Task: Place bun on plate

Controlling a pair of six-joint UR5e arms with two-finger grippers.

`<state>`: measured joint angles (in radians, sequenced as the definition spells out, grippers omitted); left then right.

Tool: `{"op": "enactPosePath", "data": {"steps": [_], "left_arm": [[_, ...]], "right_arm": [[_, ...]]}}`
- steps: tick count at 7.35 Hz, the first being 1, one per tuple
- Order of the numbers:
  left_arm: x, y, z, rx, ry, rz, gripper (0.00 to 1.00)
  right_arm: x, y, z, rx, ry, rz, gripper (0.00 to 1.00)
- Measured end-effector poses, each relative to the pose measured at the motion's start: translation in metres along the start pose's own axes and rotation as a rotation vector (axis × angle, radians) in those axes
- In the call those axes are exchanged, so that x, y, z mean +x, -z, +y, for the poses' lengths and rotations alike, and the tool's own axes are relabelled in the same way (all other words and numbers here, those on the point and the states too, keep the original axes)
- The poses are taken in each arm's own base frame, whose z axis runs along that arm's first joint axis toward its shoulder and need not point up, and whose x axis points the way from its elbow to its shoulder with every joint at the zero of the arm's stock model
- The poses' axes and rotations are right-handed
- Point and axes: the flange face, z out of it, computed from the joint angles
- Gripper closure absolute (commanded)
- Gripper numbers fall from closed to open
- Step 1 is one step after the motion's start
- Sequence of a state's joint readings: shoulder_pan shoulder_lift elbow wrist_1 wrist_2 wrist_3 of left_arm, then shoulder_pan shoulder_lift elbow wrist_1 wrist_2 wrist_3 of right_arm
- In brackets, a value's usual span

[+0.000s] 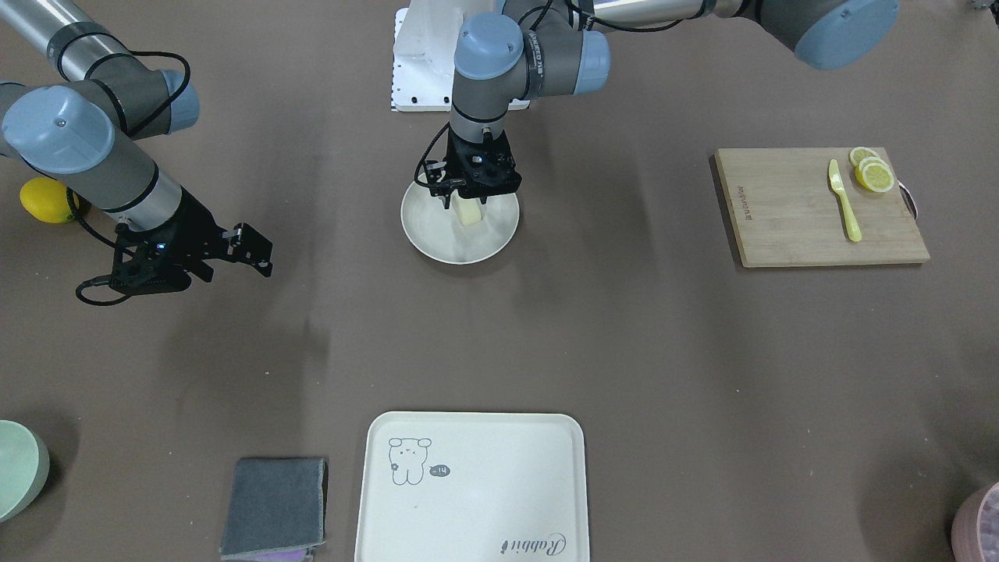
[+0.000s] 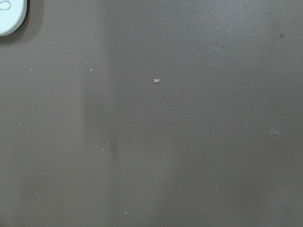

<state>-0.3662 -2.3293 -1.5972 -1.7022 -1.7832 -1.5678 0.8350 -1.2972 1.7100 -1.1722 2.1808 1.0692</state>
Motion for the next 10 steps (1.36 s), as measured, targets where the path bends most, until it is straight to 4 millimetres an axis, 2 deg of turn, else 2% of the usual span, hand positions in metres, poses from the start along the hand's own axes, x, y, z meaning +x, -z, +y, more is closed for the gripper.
{"op": "enactPosePath", "data": {"steps": [1,2,3,4,5,6,7,8,9,10], "left_arm": [[-0.007,0.017,-0.013,0.019,0.008,0.020,0.03],[-0.033,0.039,-0.040,0.053,0.003,0.034,0.03],[-0.071,0.060,-0.072,0.080,-0.042,0.022,0.03],[-0.114,0.082,-0.115,0.087,-0.108,-0.028,0.03],[-0.160,0.107,-0.168,0.079,-0.179,-0.097,0.03],[-0.225,0.137,-0.234,0.052,-0.271,-0.172,0.03],[-0.295,0.158,-0.286,0.010,-0.356,-0.221,0.03],[-0.372,0.175,-0.328,-0.032,-0.443,-0.256,0.02],[-0.451,0.189,-0.358,-0.070,-0.496,-0.288,0.02],[-0.520,0.198,-0.372,-0.102,-0.490,-0.309,0.02]], "right_arm": [[0.002,0.007,-0.004,0.009,-0.006,-0.004,0.01],[0.010,0.018,-0.013,0.027,-0.012,-0.004,0.01],[0.030,0.032,-0.024,0.046,0.001,0.002,0.01],[0.063,0.050,-0.037,0.052,0.035,0.020,0.01],[0.098,0.071,-0.050,0.044,0.076,0.054,0.01],[0.132,0.091,-0.064,0.029,0.123,0.099,0.01],[0.160,0.108,-0.074,0.016,0.158,0.138,0.01],[0.189,0.128,-0.083,0.004,0.176,0.171,0.01],[0.221,0.146,-0.089,-0.005,0.180,0.197,0.01],[0.252,0.160,-0.091,-0.013,0.193,0.215,0.00]]}}
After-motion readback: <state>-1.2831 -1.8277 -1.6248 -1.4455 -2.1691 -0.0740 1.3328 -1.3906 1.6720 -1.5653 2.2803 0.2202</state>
